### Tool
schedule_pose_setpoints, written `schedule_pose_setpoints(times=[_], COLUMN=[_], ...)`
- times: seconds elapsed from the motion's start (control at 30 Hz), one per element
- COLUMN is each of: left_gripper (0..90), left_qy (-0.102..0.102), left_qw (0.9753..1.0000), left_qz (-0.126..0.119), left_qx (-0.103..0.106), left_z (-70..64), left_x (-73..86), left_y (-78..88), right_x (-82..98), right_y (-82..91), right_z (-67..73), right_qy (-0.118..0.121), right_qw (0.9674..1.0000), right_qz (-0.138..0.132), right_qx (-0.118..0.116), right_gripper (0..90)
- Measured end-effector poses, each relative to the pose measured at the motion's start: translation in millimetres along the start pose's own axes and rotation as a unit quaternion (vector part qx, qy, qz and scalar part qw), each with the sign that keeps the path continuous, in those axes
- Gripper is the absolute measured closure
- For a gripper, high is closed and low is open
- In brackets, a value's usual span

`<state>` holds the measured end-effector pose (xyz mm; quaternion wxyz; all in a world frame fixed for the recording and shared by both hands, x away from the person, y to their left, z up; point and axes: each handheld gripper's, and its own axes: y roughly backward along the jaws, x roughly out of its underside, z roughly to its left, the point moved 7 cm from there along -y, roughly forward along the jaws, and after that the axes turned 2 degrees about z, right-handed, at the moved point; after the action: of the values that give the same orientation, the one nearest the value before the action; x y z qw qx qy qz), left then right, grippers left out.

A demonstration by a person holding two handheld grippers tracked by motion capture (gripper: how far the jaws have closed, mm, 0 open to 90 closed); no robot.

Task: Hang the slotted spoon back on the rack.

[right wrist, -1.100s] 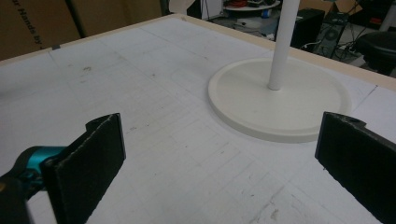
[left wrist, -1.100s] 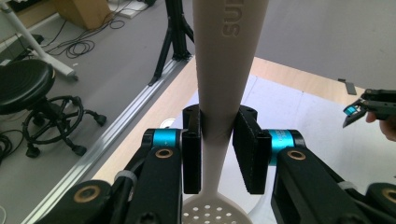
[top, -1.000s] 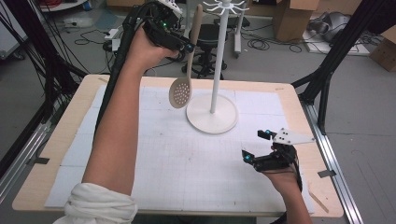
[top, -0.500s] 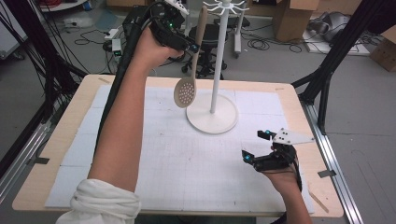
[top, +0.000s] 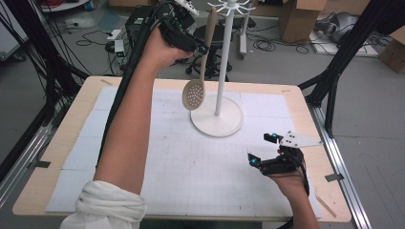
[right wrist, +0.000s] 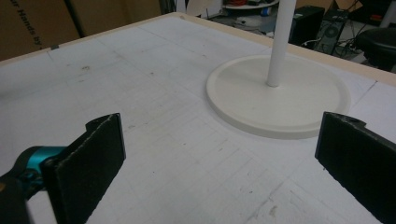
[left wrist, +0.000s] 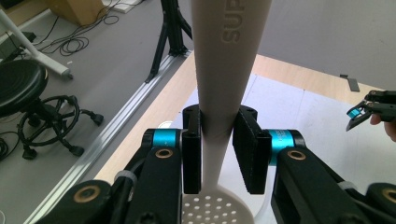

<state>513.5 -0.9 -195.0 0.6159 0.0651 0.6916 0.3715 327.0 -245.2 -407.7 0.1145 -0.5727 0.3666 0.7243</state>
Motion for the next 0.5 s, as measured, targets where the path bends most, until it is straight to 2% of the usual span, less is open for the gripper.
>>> schedule_pose_setpoints(times=[0.23, 0.43, 0.5], left_gripper=[73.6, 73.6, 73.6], left_qy=[0.002, -0.006, -0.006], left_qw=[1.0, 0.9997, 0.9997], left_qz=[0.003, 0.017, 0.014], left_qx=[-0.007, -0.014, -0.017], left_z=[-0.9, -0.6, -0.2], left_x=[-2.5, -7.9, -9.4], left_y=[-0.5, 0.2, -0.8], right_x=[0.0, -0.2, -0.2], right_y=[-1.0, -0.8, -0.6], right_z=[1.1, 0.7, 0.7], right_qy=[0.004, 0.003, 0.003], right_qw=[1.0, 1.0, 1.0], right_qz=[0.001, 0.0, 0.0], right_qx=[-0.001, 0.0, -0.001], right_gripper=[0.4, 0.4, 0.4])
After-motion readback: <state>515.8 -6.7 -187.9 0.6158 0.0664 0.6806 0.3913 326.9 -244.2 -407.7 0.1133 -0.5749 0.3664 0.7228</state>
